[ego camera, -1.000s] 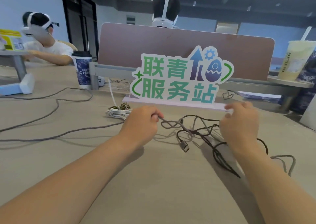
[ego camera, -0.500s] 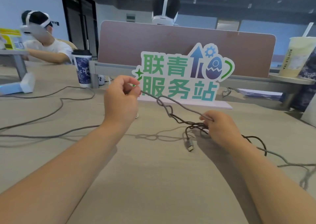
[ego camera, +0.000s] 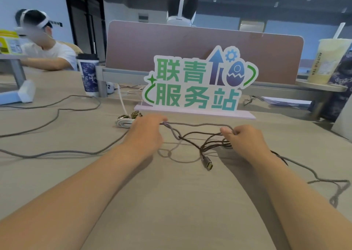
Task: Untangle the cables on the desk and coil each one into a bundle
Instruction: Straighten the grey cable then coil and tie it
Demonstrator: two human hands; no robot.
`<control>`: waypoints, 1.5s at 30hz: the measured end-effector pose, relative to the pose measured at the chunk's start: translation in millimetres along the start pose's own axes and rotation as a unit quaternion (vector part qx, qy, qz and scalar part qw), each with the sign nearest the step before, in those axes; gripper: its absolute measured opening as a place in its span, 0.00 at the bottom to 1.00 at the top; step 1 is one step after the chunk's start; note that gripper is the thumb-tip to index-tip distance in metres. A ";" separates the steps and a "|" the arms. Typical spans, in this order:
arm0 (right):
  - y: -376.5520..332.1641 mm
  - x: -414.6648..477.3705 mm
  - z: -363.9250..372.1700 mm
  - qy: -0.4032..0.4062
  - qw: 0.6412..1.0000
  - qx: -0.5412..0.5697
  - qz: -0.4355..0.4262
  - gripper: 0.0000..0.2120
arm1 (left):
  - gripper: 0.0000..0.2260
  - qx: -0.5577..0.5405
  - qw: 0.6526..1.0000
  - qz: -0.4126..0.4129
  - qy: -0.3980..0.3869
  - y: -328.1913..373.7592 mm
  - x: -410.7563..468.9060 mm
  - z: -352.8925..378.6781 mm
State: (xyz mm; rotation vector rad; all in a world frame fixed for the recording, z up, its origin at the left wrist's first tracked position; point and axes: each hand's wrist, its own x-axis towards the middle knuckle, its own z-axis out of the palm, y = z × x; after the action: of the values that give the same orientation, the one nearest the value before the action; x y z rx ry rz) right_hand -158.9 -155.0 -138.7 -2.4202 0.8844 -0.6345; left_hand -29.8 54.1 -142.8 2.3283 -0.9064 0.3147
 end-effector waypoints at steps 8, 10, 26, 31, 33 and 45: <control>6.7 -4.6 9.5 -0.115 0.989 0.053 -0.078 0.13 | 0.14 -0.074 0.991 0.017 -0.110 22.6 -9.6 6.6; 12.8 4.5 12.1 -0.077 0.992 0.026 -0.098 0.11 | 0.13 -0.207 0.972 -0.058 -0.092 17.9 -6.0 5.3; 49.8 65.1 1.7 -0.065 0.989 0.123 -0.053 0.12 | 0.14 -0.152 0.982 0.005 0.114 -4.0 20.6 -8.4; 52.8 70.1 -4.8 -0.021 0.965 0.258 -0.035 0.04 | 0.13 -0.161 0.961 -0.039 0.221 -0.6 20.9 -0.3; 62.6 75.3 -11.6 0.024 0.954 0.298 -0.013 0.04 | 0.15 -0.193 0.945 -0.084 0.251 -7.9 22.4 -3.2; 91.9 70.5 -20.4 0.189 0.955 -0.097 0.207 0.18 | 0.17 -0.409 0.834 -0.294 0.225 -35.1 30.1 -9.7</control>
State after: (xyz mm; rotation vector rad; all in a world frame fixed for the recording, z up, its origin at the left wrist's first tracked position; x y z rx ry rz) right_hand -164.7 -270.9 -158.0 -2.1999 1.6249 -0.8922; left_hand 16.1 64.4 -138.6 1.5050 -0.0145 0.1476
